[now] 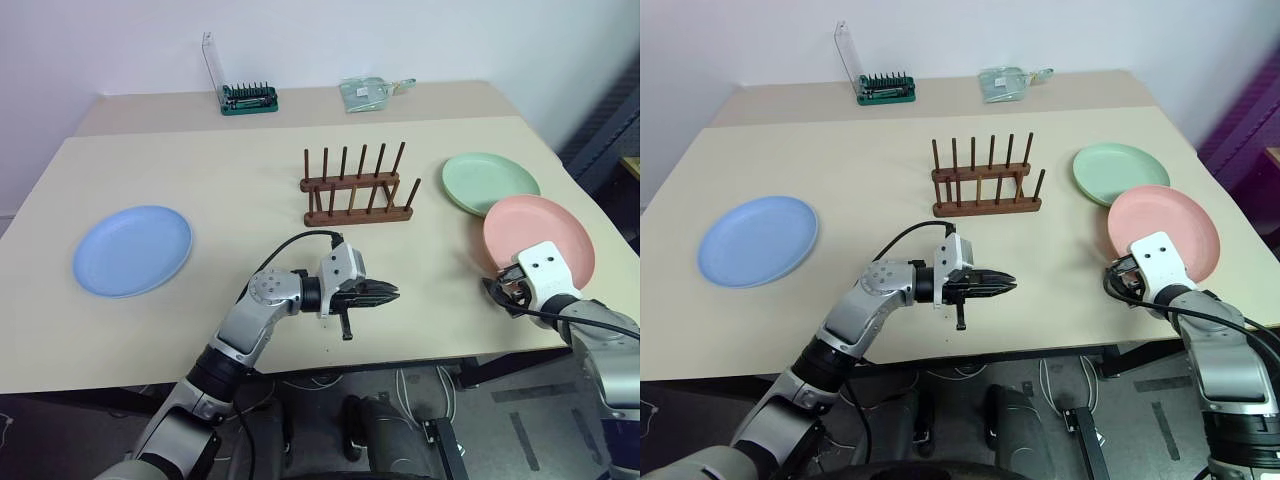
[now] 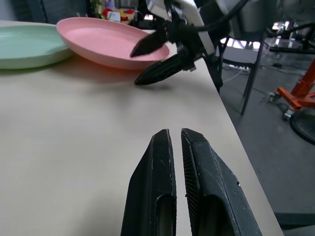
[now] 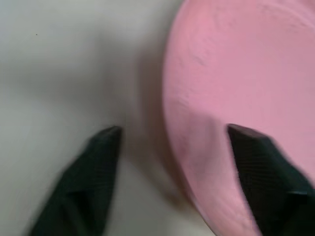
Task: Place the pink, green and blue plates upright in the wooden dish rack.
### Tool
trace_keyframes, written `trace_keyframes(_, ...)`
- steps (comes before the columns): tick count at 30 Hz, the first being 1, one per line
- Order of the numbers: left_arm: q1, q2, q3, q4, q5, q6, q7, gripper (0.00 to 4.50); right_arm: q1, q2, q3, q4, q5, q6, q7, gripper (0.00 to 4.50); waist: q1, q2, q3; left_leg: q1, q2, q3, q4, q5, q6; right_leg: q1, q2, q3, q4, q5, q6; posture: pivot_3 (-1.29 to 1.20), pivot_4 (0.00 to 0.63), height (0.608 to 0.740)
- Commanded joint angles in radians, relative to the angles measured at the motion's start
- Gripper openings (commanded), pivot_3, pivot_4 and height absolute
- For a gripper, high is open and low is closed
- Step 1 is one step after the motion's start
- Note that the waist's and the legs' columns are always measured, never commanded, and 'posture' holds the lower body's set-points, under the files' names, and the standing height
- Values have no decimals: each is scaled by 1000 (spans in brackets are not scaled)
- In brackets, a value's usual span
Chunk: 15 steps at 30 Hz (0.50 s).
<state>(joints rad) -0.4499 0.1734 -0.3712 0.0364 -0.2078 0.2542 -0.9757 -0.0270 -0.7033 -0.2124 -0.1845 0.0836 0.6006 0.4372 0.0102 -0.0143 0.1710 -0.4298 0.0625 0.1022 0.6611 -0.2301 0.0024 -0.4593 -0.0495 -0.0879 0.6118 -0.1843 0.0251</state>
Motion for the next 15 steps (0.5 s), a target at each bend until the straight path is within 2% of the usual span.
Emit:
trace_keyframes(1,15,6,7,-39,-11,-8,10,322,-19,-5,3,2,-26,-43,-11,1340,0,0,0,0,0,0,0,0,0,0,0,0,0,0,0,0,150,730)
trace_keyframes(3,22,8,7,-43,-12,-4,15,322,-7,-13,3,-15,-35,-47,-10,271,0,0,0,0,0,0,0,0,0,0,0,0,0,0,0,0,150,730)
trace_keyframes(4,22,9,7,-43,-14,-2,17,322,-2,-16,2,-22,-40,-49,-8,72,1,0,0,0,0,0,0,0,0,0,0,0,0,0,0,0,150,730)
trace_keyframes(10,13,6,7,-30,-17,-8,17,322,81,-81,-14,-137,-110,-102,6,72,2,0,0,-1,0,0,0,0,0,0,-1,0,0,0,0,0,150,730)
trace_keyframes(15,2,4,16,-13,-21,-10,14,322,71,-142,-87,-227,-105,-165,47,72,0,1,1,-1,0,0,0,-1,-1,-1,-1,0,0,0,0,0,150,730)
